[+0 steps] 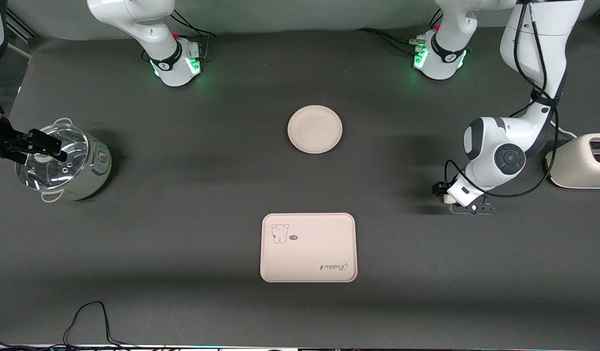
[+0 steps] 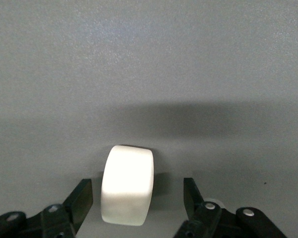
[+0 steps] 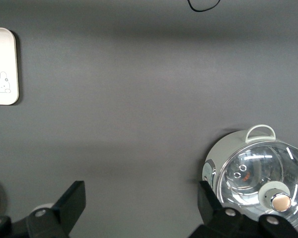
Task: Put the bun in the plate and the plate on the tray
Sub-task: 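Close the left gripper on the white bun and lift it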
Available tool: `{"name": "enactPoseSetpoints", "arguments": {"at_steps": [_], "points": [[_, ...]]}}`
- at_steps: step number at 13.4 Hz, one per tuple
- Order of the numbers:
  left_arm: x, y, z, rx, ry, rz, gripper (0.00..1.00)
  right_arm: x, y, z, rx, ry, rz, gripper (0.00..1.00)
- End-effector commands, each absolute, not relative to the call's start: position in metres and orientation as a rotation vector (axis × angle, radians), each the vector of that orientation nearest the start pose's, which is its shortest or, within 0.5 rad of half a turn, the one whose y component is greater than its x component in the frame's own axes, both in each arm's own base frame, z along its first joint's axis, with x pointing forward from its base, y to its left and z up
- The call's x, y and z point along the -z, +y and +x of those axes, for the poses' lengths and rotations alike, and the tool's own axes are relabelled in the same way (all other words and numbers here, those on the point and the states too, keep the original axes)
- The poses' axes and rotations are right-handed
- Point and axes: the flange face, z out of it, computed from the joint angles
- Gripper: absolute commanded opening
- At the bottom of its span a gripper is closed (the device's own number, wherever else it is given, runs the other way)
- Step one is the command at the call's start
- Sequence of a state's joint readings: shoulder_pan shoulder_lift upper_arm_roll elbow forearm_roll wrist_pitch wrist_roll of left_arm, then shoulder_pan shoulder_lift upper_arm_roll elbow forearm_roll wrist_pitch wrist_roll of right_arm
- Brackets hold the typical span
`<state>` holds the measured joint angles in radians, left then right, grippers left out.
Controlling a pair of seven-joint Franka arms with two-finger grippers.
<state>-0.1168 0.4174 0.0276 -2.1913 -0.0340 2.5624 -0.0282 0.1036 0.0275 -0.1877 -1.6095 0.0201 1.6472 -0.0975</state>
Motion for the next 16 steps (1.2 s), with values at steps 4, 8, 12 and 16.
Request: {"name": "enactPoseSetpoints", "arguments": {"at_steps": [4,8,12,16], "points": [[-0.186,-0.049,0.552,-0.062,0.058,-3.14,0.12,-0.601,-0.044,0.562,0.022,-0.005,-3.123,1.0],[-0.197,-0.046,0.557,-0.053,0.075,-3.141,0.1,-0.601,-0.044,0.562,0.022,-0.007,-3.123,1.0],[-0.261,-0.054,0.564,-0.106,0.108,-3.147,0.13,-0.6,-0.044,0.562,0.02,-0.01,-3.123,1.0],[-0.358,-0.088,0.553,-0.169,0.187,-3.154,0.14,-0.599,-0.046,0.562,0.017,-0.005,-3.123,1.0]]}}
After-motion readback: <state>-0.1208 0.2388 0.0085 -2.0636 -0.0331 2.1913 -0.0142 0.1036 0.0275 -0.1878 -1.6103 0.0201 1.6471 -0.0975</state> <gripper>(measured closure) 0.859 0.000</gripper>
